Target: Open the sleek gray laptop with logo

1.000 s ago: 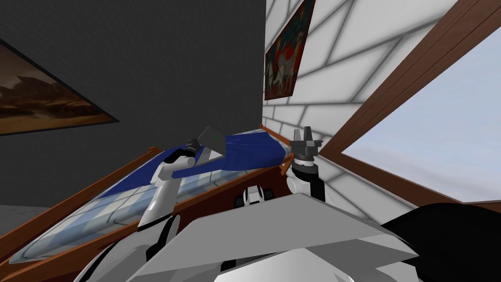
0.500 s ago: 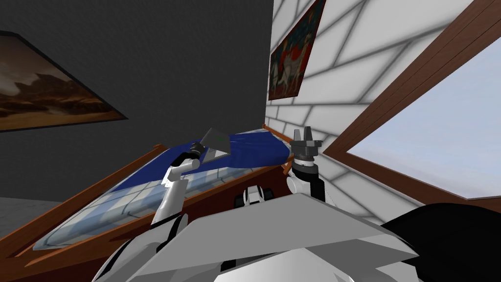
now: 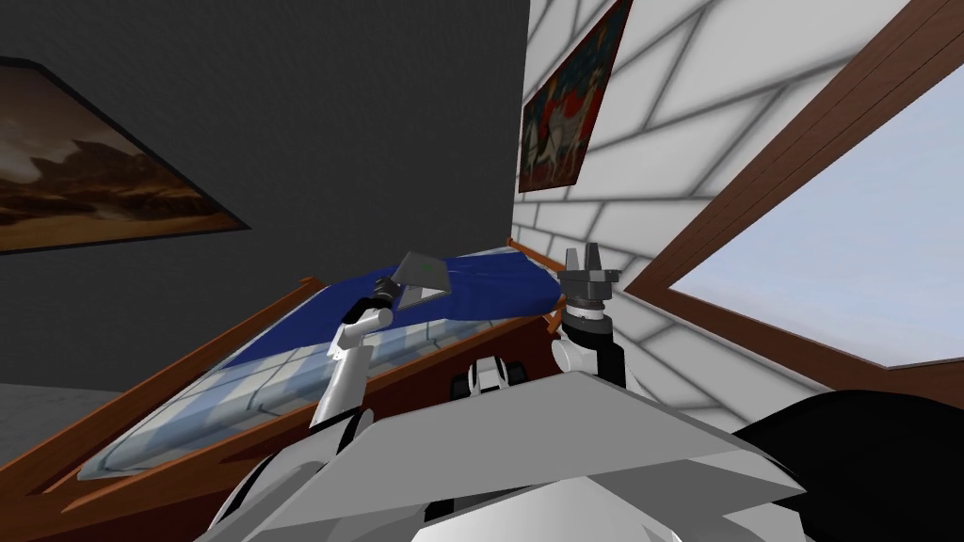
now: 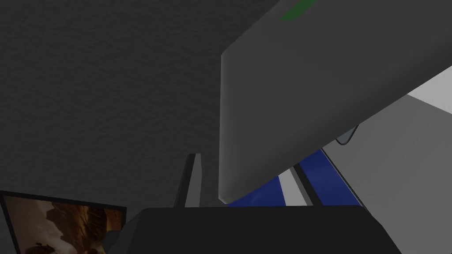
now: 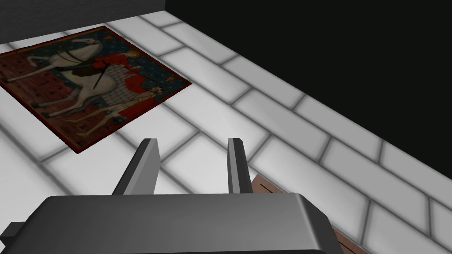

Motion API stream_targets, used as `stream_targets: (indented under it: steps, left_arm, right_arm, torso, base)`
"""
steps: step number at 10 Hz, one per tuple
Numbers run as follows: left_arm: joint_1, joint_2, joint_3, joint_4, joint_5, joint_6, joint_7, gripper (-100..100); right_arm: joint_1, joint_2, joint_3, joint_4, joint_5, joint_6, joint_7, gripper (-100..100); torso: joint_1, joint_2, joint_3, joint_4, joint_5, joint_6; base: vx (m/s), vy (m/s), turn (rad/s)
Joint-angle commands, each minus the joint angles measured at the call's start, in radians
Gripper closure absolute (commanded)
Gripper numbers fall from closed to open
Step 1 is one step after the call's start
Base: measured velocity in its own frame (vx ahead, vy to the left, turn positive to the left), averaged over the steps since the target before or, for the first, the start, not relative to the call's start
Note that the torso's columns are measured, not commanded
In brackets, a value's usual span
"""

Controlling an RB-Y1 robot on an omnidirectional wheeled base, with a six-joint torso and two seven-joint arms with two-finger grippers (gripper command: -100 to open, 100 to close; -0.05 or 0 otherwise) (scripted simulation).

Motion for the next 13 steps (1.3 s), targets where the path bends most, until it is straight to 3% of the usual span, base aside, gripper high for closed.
stream_targets:
  steps: [1, 2, 3, 9, 10, 11, 13]
  left_arm:
    - [0.003, -0.048, -0.002, 0.052, 0.023, -0.071, 0.022, 100]
    - [0.003, -0.048, -0.002, 0.052, 0.023, -0.075, 0.022, 100]
    - [-0.001, -0.038, 0.009, 0.019, 0.021, -0.026, 0.024, -100]
    - [-0.026, 0.014, 0.039, -0.054, 0.047, 0.091, 0.044, -100]
    - [-0.019, 0.003, 0.037, -0.053, 0.039, 0.083, 0.042, -100]
    - [-0.020, 0.003, 0.037, -0.054, 0.039, 0.088, 0.043, 0]
    - [-0.019, 0.002, 0.037, -0.053, 0.039, 0.088, 0.043, 0]
  right_arm:
    - [0.000, 0.000, 0.000, 0.000, 0.000, 0.000, 0.000, 0]
    - [0.000, 0.000, 0.000, 0.000, 0.000, 0.000, 0.000, 0]
    - [0.000, 0.000, 0.000, 0.000, 0.000, 0.000, 0.000, 0]
    - [0.000, 0.000, 0.000, 0.000, 0.000, 0.000, 0.000, 0]
    - [0.000, 0.000, 0.000, 0.000, 0.000, 0.000, 0.000, 0]
    - [0.000, 0.000, 0.000, 0.000, 0.000, 0.000, 0.000, 0]
    - [0.000, 0.000, 0.000, 0.000, 0.000, 0.000, 0.000, 0]
  torso:
    - [0.000, 0.001, 0.000, 0.000, 0.000, 0.000]
    - [0.001, 0.001, 0.001, 0.000, 0.000, 0.000]
    - [0.000, 0.000, 0.000, 0.001, 0.000, 0.000]
    - [0.001, 0.001, 0.001, 0.001, 0.000, 0.000]
    - [0.001, 0.001, 0.001, 0.001, 0.000, 0.000]
    - [0.001, 0.001, 0.001, 0.000, 0.000, 0.000]
    - [0.001, 0.000, 0.000, 0.000, 0.000, 0.000]
  base:
    - [-0.038, 0.094, -0.031]
    - [-0.023, 0.079, -0.021]
    - [-0.003, 0.017, 0.017]
    - [0.009, -0.038, 0.018]
    - [0.003, -0.011, 0.001]
    - [0.000, 0.000, 0.000]
    - [0.000, 0.000, 0.000]
